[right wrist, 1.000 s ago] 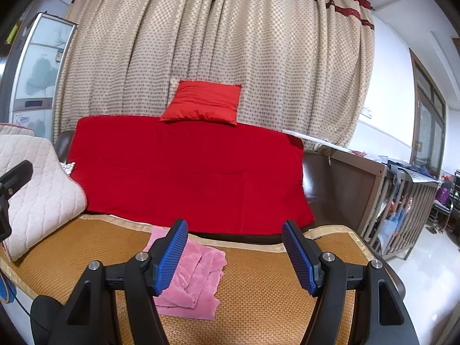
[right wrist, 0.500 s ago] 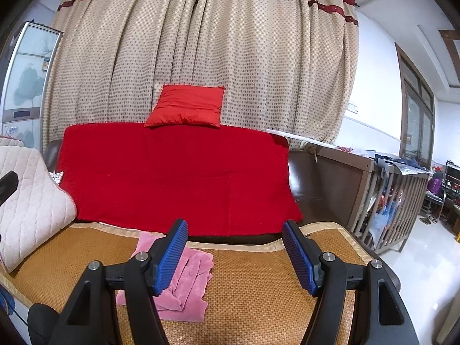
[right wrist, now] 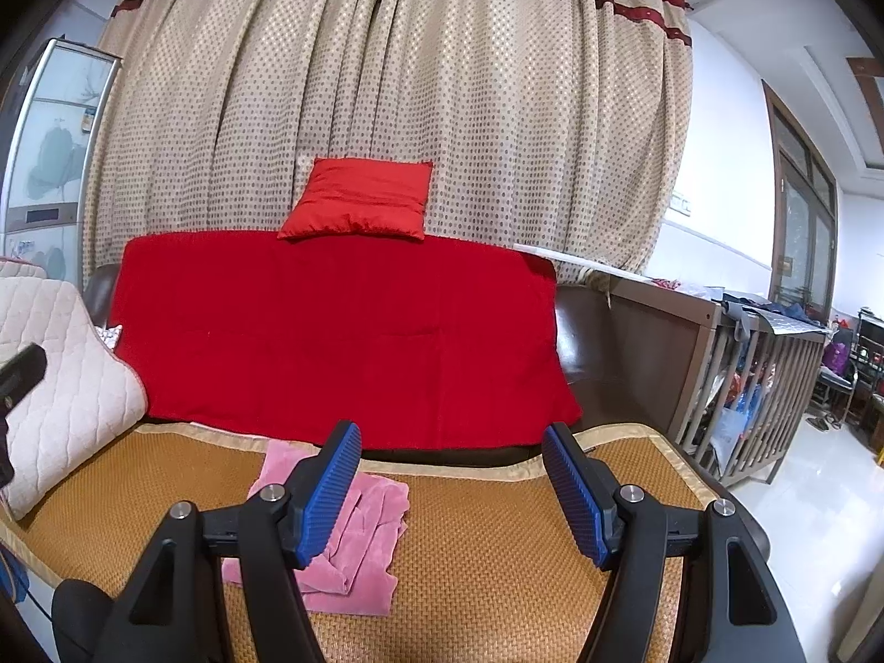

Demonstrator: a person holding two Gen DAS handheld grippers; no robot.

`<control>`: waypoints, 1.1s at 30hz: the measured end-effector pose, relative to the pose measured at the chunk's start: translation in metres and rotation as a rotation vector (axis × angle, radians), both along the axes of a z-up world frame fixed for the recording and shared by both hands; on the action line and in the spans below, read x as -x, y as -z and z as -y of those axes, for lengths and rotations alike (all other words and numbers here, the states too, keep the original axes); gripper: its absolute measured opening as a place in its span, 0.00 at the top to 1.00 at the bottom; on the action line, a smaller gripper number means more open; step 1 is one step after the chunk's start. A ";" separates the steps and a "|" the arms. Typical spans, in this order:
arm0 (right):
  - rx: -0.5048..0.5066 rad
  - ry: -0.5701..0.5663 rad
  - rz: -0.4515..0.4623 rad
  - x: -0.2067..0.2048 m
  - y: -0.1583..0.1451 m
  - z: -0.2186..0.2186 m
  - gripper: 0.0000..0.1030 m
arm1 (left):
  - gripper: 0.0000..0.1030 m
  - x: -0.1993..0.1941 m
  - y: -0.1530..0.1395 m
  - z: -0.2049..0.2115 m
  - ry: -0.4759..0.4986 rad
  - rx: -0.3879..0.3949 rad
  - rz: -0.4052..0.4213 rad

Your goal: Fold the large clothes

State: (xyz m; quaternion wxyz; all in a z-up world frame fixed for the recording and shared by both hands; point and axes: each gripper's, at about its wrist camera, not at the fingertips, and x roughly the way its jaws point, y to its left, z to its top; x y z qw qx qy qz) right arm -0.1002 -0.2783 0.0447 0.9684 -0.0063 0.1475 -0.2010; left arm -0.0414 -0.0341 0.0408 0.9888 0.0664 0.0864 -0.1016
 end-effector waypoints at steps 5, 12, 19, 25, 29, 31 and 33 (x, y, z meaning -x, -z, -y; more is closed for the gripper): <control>-0.007 -0.016 -0.009 0.000 0.003 -0.003 0.30 | 0.00 -0.005 0.007 -0.006 -0.025 0.030 -0.007; -0.024 -0.059 -0.026 -0.003 0.008 -0.008 0.30 | 0.00 -0.010 0.013 -0.018 -0.069 0.066 0.012; -0.043 -0.098 -0.077 -0.018 0.023 -0.017 0.30 | 0.00 -0.020 0.019 -0.023 -0.086 0.068 -0.027; -0.018 -0.104 -0.087 -0.021 0.028 -0.028 0.30 | 0.00 -0.019 0.019 -0.027 -0.084 0.072 -0.025; -0.015 -0.105 -0.095 -0.023 0.031 -0.030 0.30 | 0.00 -0.020 0.019 -0.026 -0.082 0.078 -0.030; -0.016 -0.105 -0.101 -0.025 0.033 -0.031 0.30 | 0.00 -0.020 0.021 -0.026 -0.084 0.077 -0.030; -0.016 -0.105 -0.105 -0.026 0.036 -0.031 0.30 | 0.00 -0.021 0.022 -0.025 -0.072 0.075 -0.028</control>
